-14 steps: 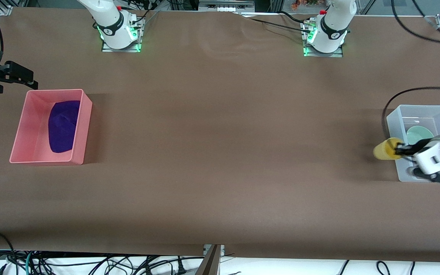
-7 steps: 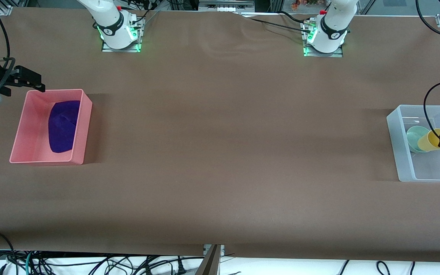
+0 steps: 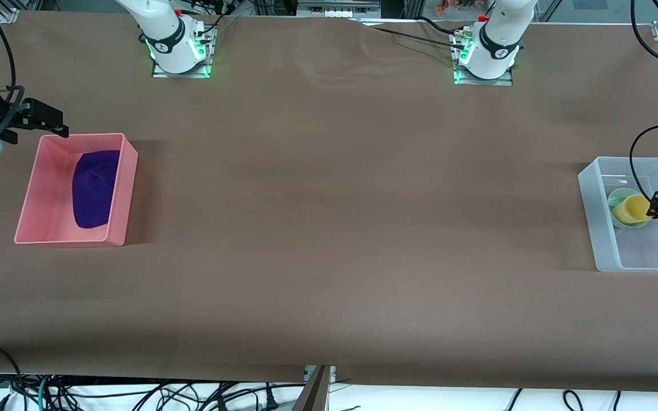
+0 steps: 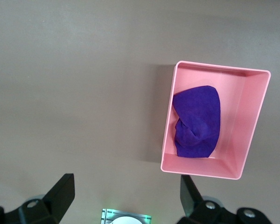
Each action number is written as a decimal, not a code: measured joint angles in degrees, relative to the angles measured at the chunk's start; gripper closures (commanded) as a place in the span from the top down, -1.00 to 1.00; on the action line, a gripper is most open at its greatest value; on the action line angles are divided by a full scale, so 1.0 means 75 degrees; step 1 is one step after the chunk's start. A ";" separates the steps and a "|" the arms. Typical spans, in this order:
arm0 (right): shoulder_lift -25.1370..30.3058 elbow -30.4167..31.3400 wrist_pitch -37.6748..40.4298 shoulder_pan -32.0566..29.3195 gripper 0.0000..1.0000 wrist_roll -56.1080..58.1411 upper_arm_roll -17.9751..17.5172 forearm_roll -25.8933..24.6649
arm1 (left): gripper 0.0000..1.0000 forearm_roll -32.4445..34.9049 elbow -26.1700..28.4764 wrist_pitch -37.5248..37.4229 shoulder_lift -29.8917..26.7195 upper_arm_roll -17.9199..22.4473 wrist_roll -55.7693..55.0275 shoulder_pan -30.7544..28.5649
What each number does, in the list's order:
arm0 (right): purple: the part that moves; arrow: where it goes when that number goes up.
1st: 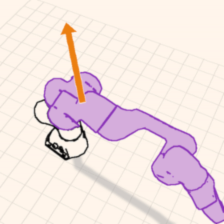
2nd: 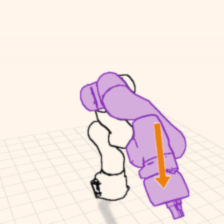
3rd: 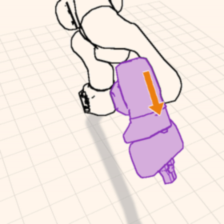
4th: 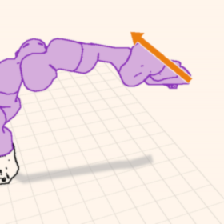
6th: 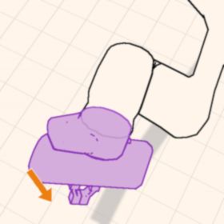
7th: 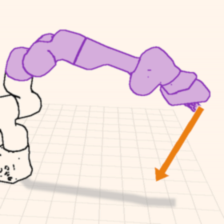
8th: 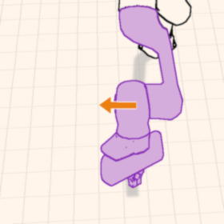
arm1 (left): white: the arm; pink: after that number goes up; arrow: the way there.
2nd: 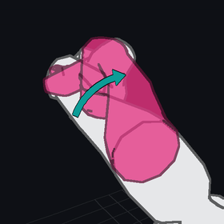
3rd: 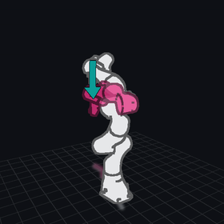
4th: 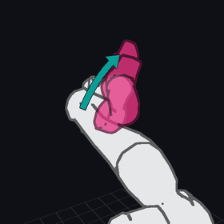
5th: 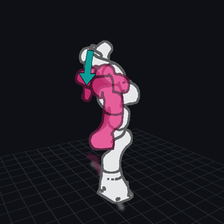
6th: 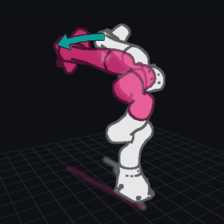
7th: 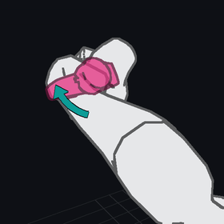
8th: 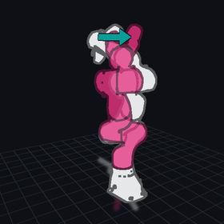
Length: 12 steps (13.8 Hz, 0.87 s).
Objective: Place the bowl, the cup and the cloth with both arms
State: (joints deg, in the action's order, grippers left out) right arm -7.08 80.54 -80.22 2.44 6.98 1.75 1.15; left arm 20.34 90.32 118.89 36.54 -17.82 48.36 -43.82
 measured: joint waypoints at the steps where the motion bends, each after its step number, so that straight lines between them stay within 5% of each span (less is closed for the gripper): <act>1: 0.0000 0.0000 -0.0011 0.0000 1.00 0.0000 0.0000 -0.0003 | 1.00 0.0000 -0.0053 -0.0063 -0.0082 -0.0147 0.0000 0.0000; 5: -0.0005 0.0000 -0.0036 -0.0002 1.00 0.0000 0.0000 -0.0069 | 1.00 -0.0004 -0.0412 -0.1660 -0.0941 -0.1333 -0.0448 0.0020; 12: -0.0025 0.0000 -0.0115 0.0001 1.00 0.0000 -0.0005 -0.0112 | 1.00 -0.0007 -0.1160 -0.4557 -0.1875 -0.4162 -0.4474 0.0093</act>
State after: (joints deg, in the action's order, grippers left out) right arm -7.28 80.54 -81.08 2.44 6.98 1.71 0.31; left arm 20.29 81.63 84.72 22.48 -49.03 14.80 -43.12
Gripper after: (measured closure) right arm 0.000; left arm 0.000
